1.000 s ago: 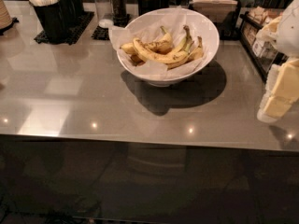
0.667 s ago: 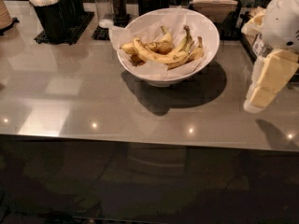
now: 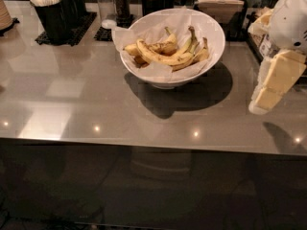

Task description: Pick banana from white bowl

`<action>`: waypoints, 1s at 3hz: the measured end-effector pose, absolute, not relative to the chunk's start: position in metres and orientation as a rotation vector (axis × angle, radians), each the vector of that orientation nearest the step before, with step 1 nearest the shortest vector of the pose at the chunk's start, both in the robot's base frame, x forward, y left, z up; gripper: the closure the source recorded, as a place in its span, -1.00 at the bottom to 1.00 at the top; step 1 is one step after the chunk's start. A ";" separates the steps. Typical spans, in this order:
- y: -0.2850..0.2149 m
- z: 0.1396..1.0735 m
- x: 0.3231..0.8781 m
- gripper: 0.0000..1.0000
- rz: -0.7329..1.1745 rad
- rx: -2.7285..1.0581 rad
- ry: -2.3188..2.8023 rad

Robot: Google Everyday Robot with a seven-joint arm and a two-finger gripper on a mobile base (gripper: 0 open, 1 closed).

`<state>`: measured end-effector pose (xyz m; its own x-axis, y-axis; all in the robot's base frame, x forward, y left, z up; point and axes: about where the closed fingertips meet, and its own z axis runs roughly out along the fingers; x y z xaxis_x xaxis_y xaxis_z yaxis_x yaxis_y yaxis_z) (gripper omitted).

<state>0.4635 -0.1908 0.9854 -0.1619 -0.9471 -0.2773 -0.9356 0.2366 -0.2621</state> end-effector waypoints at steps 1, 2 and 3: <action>-0.176 0.981 0.486 -1.00 0.069 -1.681 2.109; -0.157 0.977 0.512 -1.00 0.176 -1.667 2.073; -0.135 0.970 0.532 -1.00 0.251 -1.714 2.042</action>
Offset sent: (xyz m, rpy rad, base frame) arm 0.0812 0.0554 -0.0116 0.2725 0.0626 0.0546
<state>0.5319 -0.1354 0.9697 -0.1180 -0.8828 -0.4547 -0.9666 0.2071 -0.1513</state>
